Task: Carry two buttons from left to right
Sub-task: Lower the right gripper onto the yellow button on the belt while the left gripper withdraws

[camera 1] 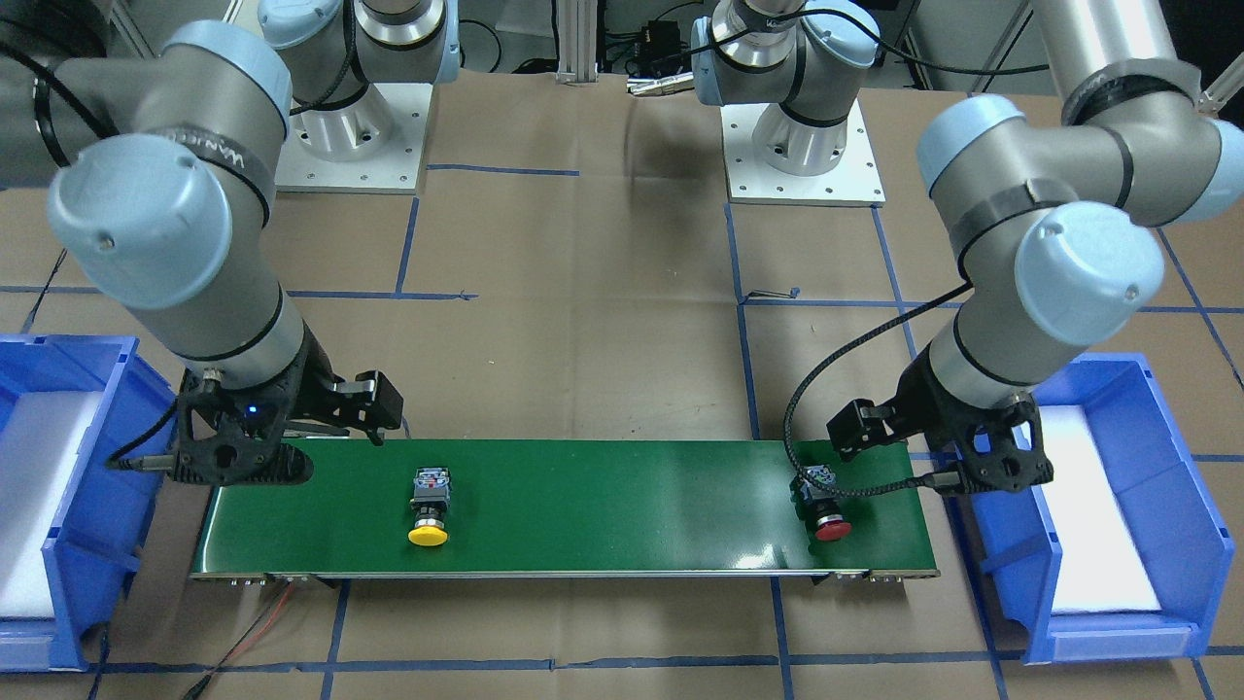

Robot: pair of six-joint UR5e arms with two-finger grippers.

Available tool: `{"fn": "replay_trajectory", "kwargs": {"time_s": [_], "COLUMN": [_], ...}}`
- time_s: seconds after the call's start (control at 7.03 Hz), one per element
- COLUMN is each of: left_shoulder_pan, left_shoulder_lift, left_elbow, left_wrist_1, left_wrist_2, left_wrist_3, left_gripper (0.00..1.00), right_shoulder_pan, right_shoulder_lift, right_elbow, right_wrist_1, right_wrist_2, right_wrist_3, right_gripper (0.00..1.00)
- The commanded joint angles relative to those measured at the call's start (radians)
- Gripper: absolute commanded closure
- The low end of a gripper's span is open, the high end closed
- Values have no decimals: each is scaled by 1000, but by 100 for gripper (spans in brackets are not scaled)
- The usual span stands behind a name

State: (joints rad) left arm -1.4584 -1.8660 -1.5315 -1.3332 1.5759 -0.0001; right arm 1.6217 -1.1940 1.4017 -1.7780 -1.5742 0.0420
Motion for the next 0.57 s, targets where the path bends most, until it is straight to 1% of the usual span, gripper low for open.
{"fn": "replay_trajectory", "kwargs": {"time_s": [0.0,0.14,0.28,0.43], "left_shoulder_pan": [-20,-52,-72,-74], "left_shoulder_lift": [112,179,230,255], "left_elbow": [-4,-21,-39,-39], "left_wrist_1": [-125,-165,-176,-225], "left_wrist_2": [-4,-2,-2,-2], "left_wrist_3": [11,12,12,14], "left_gripper": [0,0,0,0], "right_shoulder_pan": [17,18,18,18], "right_shoulder_lift": [62,88,102,120], "right_elbow": [-1,-3,0,2], "right_wrist_1": [-113,-113,-113,-113], "right_wrist_2": [2,2,2,2], "right_wrist_3": [13,15,15,15], "right_gripper": [0,0,0,0]}}
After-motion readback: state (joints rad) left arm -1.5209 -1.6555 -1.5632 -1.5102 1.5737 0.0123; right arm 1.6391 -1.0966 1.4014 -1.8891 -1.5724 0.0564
